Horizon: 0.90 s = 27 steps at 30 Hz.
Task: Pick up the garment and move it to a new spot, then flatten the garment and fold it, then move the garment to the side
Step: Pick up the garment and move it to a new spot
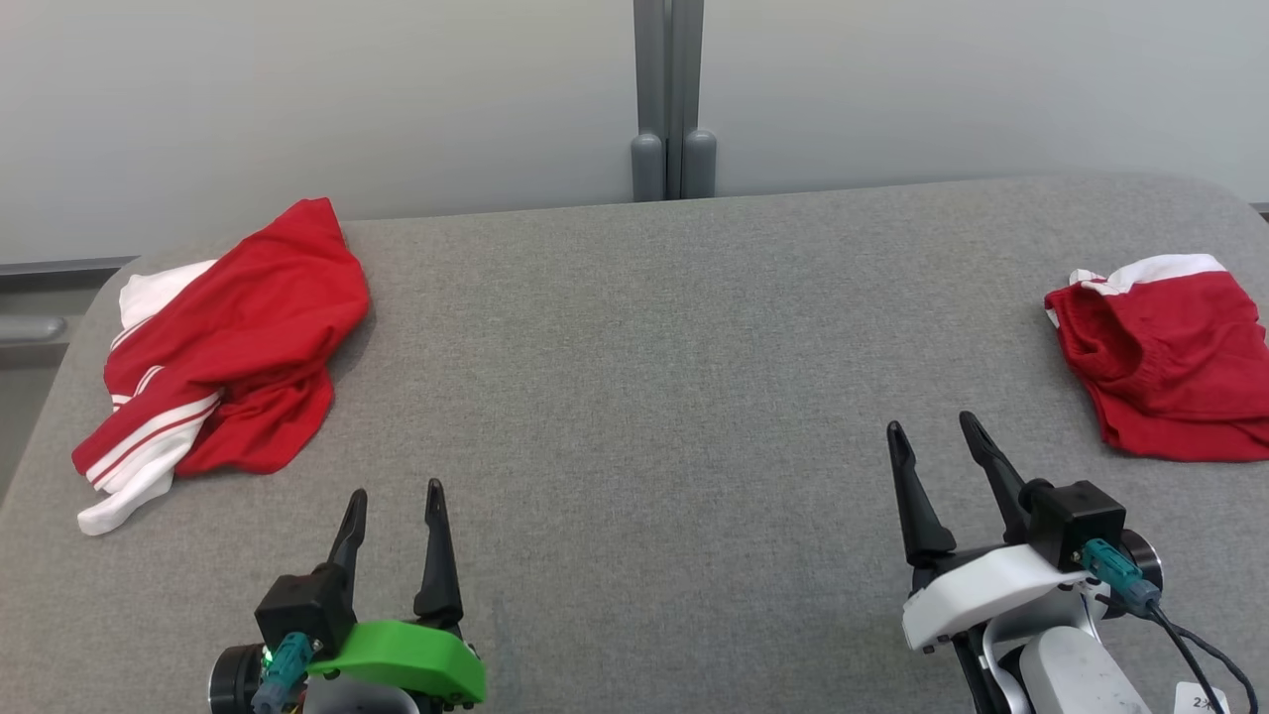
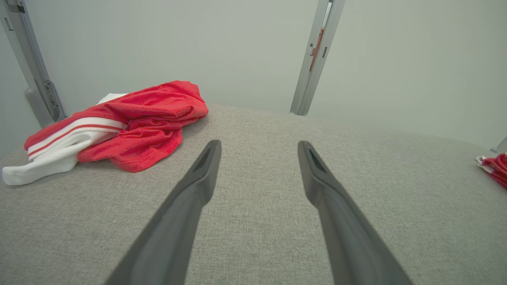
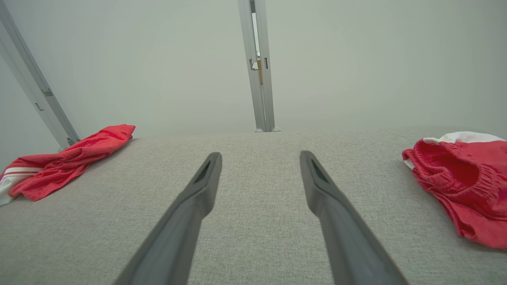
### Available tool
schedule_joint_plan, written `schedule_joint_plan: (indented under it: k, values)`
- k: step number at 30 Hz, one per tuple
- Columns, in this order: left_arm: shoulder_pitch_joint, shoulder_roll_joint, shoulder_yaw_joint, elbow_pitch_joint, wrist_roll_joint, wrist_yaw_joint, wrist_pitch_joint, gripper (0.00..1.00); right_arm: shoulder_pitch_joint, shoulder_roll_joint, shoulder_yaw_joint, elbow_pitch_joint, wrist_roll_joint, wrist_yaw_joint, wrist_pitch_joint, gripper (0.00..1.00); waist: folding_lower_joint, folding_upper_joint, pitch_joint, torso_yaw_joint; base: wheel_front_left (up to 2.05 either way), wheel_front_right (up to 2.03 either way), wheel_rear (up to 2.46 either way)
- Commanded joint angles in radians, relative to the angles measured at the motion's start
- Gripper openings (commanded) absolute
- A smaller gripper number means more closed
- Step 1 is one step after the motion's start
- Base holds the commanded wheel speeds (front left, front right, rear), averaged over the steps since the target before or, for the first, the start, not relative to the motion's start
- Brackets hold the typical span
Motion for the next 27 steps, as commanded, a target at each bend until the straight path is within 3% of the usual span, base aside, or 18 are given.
schedule_joint_plan:
  k: [1, 10, 27]
  values:
    - [0.004, 0.002, 0.002, -0.002, -0.001, 0.003, 0.0, 1.0, 0.007, -0.002, 0.002, 0.002, 0.001, -0.002, -0.003, 1.0, 0.0, 0.0, 0.001, 0.001, 0.0, 0.0, 0.0]
    - [-0.011, 0.002, -0.003, -0.006, -0.008, 0.007, 0.0, 1.0, 0.011, -0.002, 0.006, 0.009, -0.004, -0.002, -0.003, 1.0, 0.0, 0.0, 0.003, 0.041, 0.0, 0.0, 0.0]
    - [-0.014, 0.002, 0.033, -0.018, 0.017, -0.002, -0.001, 1.0, 0.012, -0.002, 0.023, -0.011, 0.023, -0.002, -0.003, 1.0, 0.0, 0.0, -0.008, 0.469, 0.0, 0.0, 0.0]
